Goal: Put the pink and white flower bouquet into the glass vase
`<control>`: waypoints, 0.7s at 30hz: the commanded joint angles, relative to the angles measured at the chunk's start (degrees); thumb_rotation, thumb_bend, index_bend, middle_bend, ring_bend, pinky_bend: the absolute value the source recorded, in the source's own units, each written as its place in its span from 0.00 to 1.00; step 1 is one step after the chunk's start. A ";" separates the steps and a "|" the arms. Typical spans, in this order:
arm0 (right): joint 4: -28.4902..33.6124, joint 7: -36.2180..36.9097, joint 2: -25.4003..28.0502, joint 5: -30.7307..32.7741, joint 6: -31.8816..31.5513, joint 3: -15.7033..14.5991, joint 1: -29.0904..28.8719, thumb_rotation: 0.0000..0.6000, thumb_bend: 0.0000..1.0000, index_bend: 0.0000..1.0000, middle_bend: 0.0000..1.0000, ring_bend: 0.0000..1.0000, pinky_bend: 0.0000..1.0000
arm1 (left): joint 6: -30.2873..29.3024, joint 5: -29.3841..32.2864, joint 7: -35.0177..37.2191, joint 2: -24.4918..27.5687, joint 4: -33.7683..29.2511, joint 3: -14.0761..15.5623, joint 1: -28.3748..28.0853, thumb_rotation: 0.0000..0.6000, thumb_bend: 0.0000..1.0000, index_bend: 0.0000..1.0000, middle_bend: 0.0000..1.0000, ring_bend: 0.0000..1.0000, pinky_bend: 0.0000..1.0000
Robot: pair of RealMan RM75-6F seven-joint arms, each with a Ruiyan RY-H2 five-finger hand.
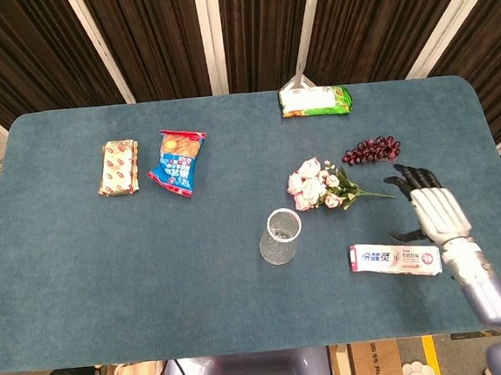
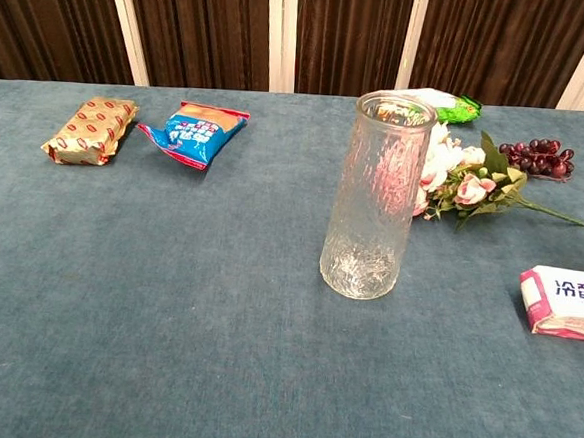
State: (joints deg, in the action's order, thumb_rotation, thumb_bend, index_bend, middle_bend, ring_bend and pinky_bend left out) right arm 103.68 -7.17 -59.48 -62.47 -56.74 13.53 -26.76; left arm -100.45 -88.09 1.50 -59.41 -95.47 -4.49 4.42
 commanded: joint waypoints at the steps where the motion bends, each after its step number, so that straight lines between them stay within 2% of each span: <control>1: -2.07 -4.71 -3.85 6.43 3.95 1.06 -4.21 1.00 0.15 0.20 0.06 0.02 0.00 | -0.60 -0.37 -0.29 -0.64 0.63 -0.31 -0.08 1.00 0.17 0.10 0.00 0.00 0.05; 9: -7.66 -8.73 -9.13 16.50 7.53 1.52 -10.46 1.00 0.15 0.20 0.05 0.02 0.00 | 0.71 1.41 -2.15 -1.03 0.31 -0.76 -0.34 1.00 0.17 0.10 0.00 0.00 0.05; 21: -15.99 -11.85 -16.36 24.24 7.93 1.64 -16.79 1.00 0.15 0.17 0.04 0.02 0.00 | -0.08 2.58 -2.98 -1.31 0.03 -1.54 0.15 1.00 0.17 0.10 0.00 0.00 0.05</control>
State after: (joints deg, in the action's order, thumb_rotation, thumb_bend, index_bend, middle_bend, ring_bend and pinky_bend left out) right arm 88.69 -18.46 -74.81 -39.17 -48.68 15.18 -42.71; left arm -100.50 -85.56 -1.48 -60.71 -95.44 -5.99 4.54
